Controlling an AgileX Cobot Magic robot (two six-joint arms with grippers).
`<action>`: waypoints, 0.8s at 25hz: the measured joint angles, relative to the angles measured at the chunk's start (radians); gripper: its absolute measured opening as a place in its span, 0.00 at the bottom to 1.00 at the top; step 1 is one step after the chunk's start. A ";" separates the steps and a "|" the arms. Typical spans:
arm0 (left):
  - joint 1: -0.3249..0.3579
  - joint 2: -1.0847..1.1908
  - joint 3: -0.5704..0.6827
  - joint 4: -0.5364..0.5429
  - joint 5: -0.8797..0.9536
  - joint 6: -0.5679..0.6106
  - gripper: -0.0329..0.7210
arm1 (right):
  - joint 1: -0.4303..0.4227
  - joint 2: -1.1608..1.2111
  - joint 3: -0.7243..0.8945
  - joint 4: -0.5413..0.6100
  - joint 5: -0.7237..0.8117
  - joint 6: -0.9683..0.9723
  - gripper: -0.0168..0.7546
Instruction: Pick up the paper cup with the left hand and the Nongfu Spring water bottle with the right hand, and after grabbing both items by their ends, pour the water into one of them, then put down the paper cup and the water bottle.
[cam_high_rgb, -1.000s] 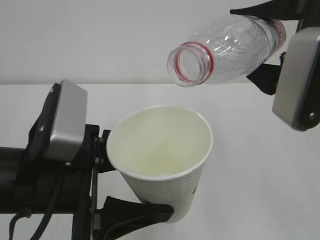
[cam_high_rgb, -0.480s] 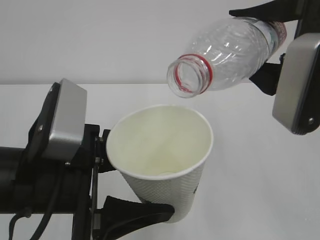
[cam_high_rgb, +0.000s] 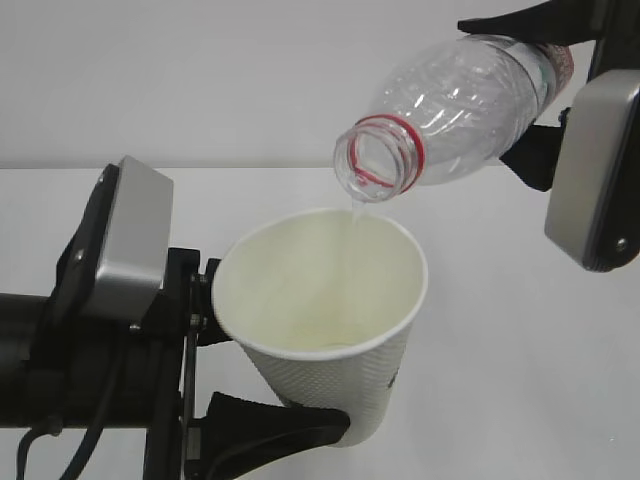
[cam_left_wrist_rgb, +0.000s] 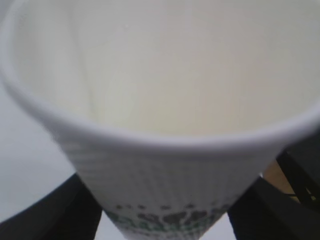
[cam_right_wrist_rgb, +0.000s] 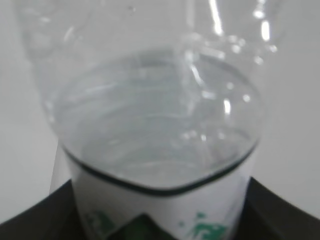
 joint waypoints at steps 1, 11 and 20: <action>0.000 0.000 0.000 0.001 0.000 0.000 0.75 | 0.000 0.000 0.000 0.000 0.000 0.000 0.63; 0.000 0.000 0.000 0.001 -0.016 0.000 0.75 | 0.000 0.000 0.000 0.000 -0.004 -0.002 0.63; 0.000 0.000 0.000 0.013 -0.037 0.000 0.74 | 0.000 0.000 0.000 0.000 -0.006 -0.012 0.63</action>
